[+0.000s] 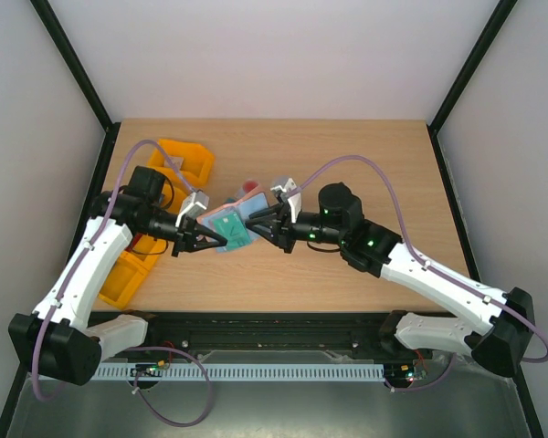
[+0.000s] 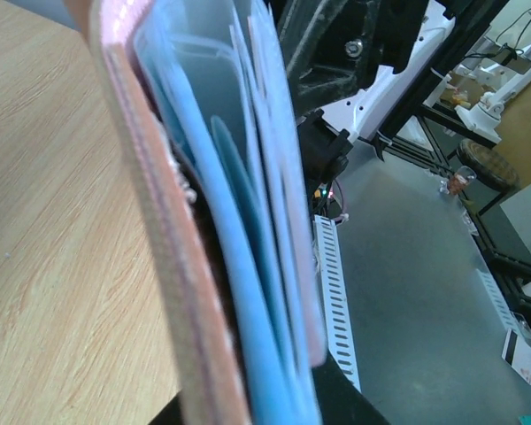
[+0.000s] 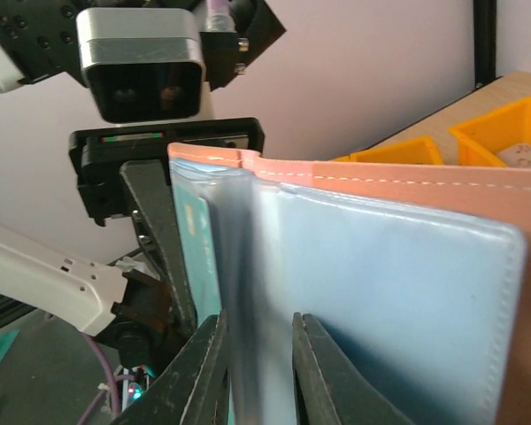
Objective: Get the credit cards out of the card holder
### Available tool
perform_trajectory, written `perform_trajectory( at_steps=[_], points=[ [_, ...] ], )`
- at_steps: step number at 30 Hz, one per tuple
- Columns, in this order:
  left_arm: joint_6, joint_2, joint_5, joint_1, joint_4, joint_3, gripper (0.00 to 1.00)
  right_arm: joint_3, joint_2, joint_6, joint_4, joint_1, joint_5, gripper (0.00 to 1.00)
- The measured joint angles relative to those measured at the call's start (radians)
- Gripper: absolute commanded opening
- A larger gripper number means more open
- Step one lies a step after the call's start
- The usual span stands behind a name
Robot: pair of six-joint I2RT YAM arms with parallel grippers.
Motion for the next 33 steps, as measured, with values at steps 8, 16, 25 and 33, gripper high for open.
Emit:
perform_trajectory(
  at_steps=[8, 16, 25, 33],
  points=[
    [0.015, 0.001, -0.008, 0.0, -0.015, 0.0, 0.02, 0.0, 0.007, -0.017, -0.047, -0.004, 0.042, 0.19],
    [0.02, 0.007, -0.008, 0.0, -0.021, 0.0, 0.02, -0.001, 0.025, -0.04, -0.051, -0.006, -0.036, 0.3],
    [0.024, 0.007, -0.007, 0.0, -0.034, 0.0, 0.02, -0.001, 0.024, -0.065, -0.053, -0.012, -0.089, 0.34],
    [0.029, 0.007, 0.005, -0.001, -0.04, 0.0, 0.02, -0.001, 0.018, -0.075, -0.053, -0.017, -0.112, 0.34]
  ],
)
